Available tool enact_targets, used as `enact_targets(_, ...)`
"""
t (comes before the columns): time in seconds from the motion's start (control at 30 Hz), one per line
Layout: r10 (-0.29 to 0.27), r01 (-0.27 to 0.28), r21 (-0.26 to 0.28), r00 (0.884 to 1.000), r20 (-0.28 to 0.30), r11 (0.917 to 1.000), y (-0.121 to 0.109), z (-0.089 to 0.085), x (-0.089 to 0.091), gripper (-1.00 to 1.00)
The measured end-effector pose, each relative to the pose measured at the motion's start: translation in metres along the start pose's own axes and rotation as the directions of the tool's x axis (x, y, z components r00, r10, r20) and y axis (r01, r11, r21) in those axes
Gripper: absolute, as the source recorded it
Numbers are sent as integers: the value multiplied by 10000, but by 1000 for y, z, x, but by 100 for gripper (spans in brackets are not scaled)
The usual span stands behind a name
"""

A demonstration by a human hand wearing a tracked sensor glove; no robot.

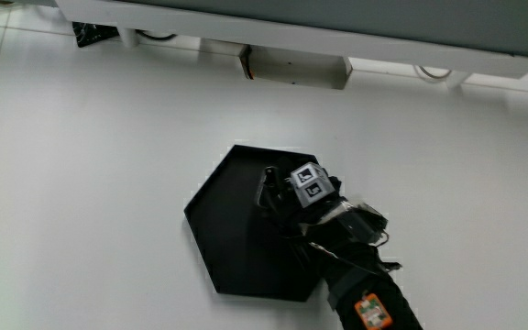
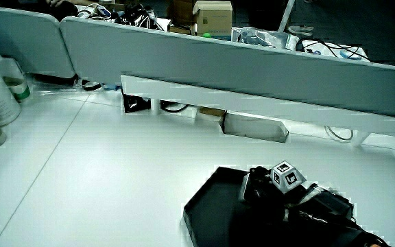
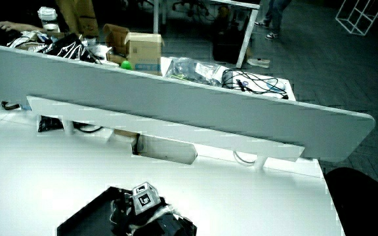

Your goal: Place speaker into plate

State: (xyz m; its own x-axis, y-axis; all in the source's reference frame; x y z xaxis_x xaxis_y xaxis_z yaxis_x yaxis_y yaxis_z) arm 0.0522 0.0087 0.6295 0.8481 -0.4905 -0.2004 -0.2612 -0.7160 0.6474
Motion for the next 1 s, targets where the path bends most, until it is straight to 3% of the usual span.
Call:
enact_targets(0.03, 272, -272, -201, 9996, -3, 9994, 3, 0, -5, 0)
enact_targets(0.1, 564, -565, -71, 9984, -58, 9984, 6, 4, -11, 0)
enact_targets(0.17, 792, -780, -607, 9967, 177, 9951, 16, 1, -15, 0)
enact_targets(0.27, 672, -610, -1184, 9965, 493, 9911, 21, -5, -17, 0)
enact_targets(0.37, 612, -531, -1363, 9966, 555, 9892, 24, -9, -19, 0)
enact_targets(0.43, 787, -661, -1715, 9946, 678, 9830, 26, -12, -20, 0)
enact_targets(0.5, 758, -643, -1636, 9950, 647, 9844, 25, -10, -19, 0)
enact_targets(0.6, 765, -573, -2037, 9932, 874, 9773, 28, -18, -20, 0)
enact_targets(0.67, 588, -375, -1953, 9928, 1044, 9800, 26, -21, -18, 0)
enact_targets(0.73, 586, -361, -2120, 9932, 1008, 9766, 26, -27, -16, 0)
enact_targets(0.77, 698, -436, -2363, 9922, 1035, 9707, 28, -33, -16, 0)
enact_targets(0.83, 247, 51, -2384, 9922, 1218, 9712, 25, -40, -12, 0)
enact_targets(0.9, 531, -289, -2725, 9952, 820, 9617, 26, -46, -10, 0)
enact_targets(0.93, 335, -63, -2671, 9947, 972, 9636, 24, -43, -8, 0)
enact_targets(0.97, 397, -113, -2941, 9951, 908, 9557, 26, -46, -8, 0)
enact_targets(1.0, 535, -303, -3010, 9962, 688, 9531, 27, -47, -8, 0)
